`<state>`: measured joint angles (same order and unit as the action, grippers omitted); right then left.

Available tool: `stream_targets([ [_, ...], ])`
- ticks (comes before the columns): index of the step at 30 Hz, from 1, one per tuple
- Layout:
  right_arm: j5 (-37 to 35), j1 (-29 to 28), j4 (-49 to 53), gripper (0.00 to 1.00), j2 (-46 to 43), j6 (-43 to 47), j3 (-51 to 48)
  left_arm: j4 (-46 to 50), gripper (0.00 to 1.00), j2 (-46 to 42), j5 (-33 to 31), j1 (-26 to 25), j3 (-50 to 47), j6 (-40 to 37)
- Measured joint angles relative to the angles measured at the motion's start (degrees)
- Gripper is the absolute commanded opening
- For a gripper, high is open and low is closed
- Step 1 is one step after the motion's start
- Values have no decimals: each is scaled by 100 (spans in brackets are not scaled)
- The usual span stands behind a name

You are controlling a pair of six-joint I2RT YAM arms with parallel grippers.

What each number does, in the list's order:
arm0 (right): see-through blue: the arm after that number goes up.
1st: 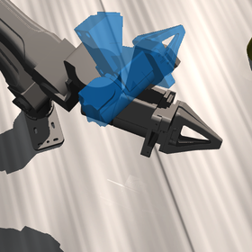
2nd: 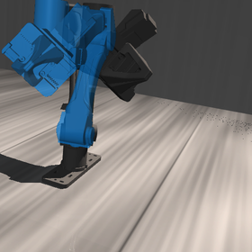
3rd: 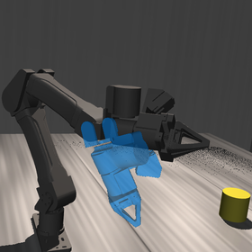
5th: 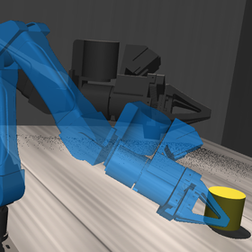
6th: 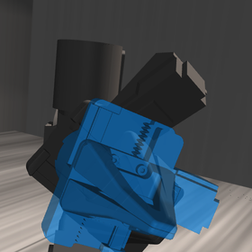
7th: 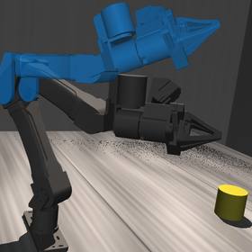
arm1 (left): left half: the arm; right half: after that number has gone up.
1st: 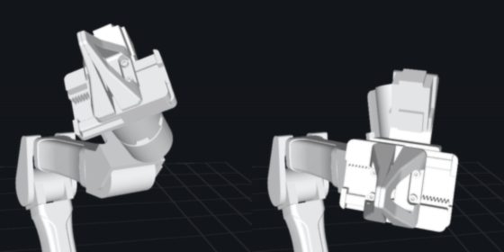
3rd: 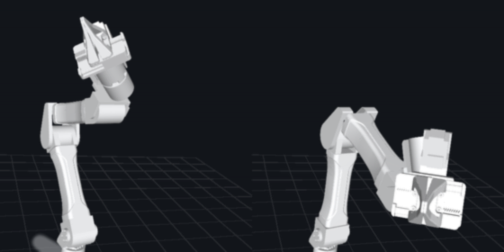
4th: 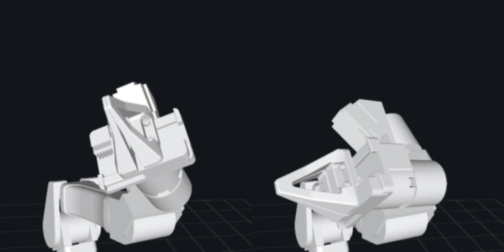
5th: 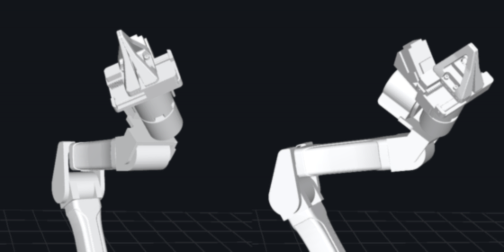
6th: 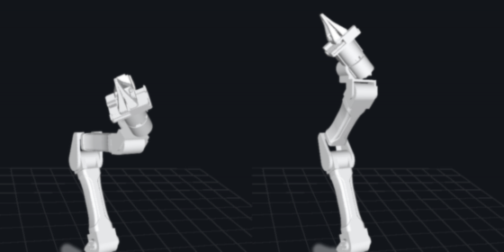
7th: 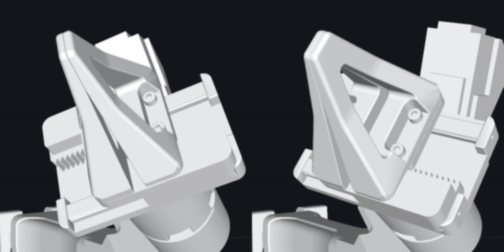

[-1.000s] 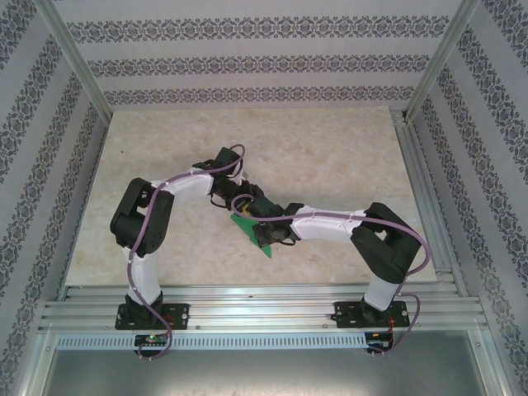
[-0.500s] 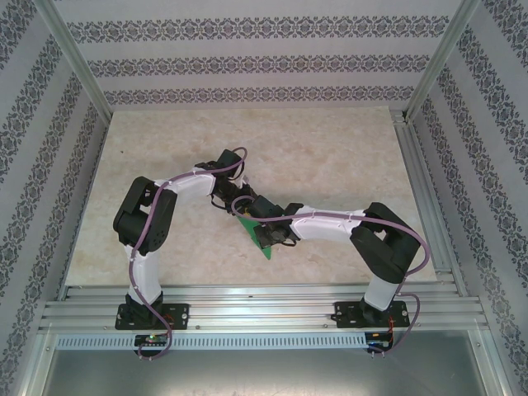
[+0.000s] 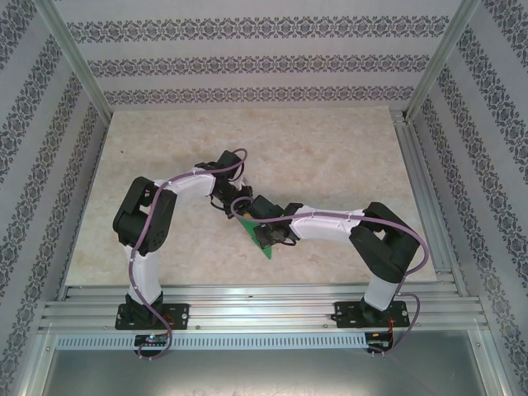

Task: Fold a paper plane with a square sheet of paper (fold left side to right side)
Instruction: Fold the wing for the fifth time at the center of the table.

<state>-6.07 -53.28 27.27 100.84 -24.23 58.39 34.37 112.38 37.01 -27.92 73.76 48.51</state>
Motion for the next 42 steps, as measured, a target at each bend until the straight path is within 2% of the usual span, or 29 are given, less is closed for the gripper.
stream_targets([
  [1,-4,0,-13,8,0,31,0,0,1,-26,-4,2,0,4],
  [10,-157,0,-199,8,-11,216,-4,-136,33,-634,-28,203,-339,474],
  [14,-157,2,-195,8,-13,319,-4,-284,42,-684,7,201,-343,651],
  [37,-153,0,-199,8,-13,404,-4,-188,44,-13,0,190,131,758],
  [40,-140,0,-199,8,-11,437,-4,-186,42,55,2,175,197,754],
  [42,-140,0,-199,8,-11,446,-4,-168,37,127,4,142,216,754],
])
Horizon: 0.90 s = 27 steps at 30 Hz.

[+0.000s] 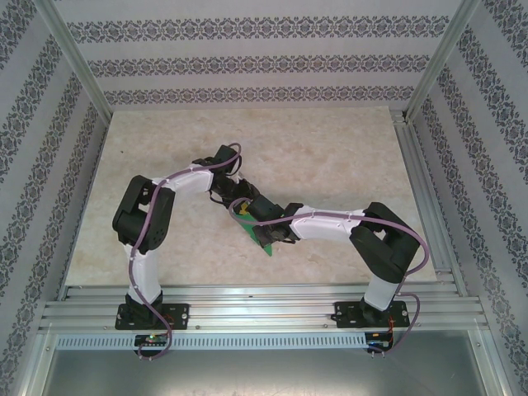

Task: Fold a paper plane with a square sheet of paper (fold left side to right side)
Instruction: Fold the wing for the fifth time at the center of the table.

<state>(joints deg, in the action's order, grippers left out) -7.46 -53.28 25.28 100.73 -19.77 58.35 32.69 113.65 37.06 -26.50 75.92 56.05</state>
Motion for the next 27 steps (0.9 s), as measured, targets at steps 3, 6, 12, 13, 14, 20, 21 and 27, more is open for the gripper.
stream_targets([
  [3,0,0,0,8,0,0,0,15,27,98,15,-50,13,-7],
  [6,0,-11,2,8,0,0,0,66,18,125,37,-68,13,-55],
  [12,0,-48,4,9,0,2,0,177,4,125,68,-68,35,-170],
  [13,0,-48,4,9,0,2,0,184,2,125,70,-68,37,-179],
  [14,0,-52,7,9,0,2,0,190,1,125,81,-68,39,-190],
  [20,4,-61,2,28,-2,7,0,232,0,125,107,-68,52,-199],
  [21,7,-61,4,33,-7,31,0,236,0,125,109,-68,55,-201],
  [27,374,-33,-114,50,-625,61,-367,256,0,103,105,-66,55,-358],
])
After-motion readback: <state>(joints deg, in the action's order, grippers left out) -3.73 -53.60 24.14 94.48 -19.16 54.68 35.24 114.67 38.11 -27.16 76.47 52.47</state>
